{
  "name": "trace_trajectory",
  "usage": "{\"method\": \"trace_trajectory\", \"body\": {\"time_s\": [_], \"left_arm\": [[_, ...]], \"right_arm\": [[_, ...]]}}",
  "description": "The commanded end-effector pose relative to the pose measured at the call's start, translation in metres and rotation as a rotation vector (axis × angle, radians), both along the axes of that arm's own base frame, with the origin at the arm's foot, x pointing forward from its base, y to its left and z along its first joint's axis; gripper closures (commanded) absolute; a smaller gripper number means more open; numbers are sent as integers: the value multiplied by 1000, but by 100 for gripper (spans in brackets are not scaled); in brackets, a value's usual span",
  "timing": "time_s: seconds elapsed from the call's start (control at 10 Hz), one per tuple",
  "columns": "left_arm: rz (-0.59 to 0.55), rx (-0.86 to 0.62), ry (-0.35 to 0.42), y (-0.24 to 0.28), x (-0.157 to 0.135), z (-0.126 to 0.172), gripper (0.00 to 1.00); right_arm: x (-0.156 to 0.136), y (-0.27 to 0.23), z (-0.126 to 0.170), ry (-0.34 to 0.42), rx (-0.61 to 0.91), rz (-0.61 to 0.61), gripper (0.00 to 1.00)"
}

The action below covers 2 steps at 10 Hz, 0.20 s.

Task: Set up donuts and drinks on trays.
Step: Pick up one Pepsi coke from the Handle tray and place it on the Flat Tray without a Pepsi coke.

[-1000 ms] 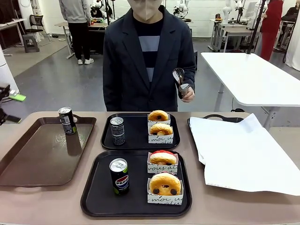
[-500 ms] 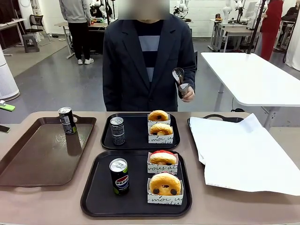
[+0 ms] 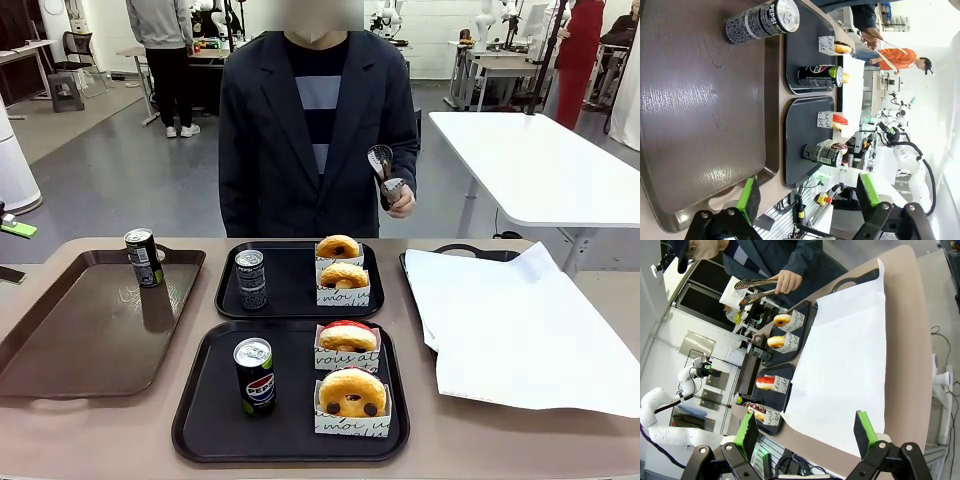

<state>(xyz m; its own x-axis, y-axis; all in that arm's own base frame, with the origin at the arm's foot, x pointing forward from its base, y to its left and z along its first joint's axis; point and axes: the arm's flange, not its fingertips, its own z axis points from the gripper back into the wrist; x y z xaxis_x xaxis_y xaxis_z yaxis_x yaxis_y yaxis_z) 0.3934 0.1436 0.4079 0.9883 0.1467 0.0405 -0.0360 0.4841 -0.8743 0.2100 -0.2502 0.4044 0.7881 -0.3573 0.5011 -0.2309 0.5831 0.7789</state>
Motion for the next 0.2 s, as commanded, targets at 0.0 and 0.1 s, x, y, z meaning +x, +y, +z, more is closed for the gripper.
{"method": "trace_trajectory", "body": {"time_s": [0.0,0.1], "left_arm": [[0,-10,-7,-1,-3,0,0],[0,-10,-7,-1,-3,0,0]], "right_arm": [[4,0,-1,-38,15,-5,0],[4,0,-1,-38,15,-5,0]]}}
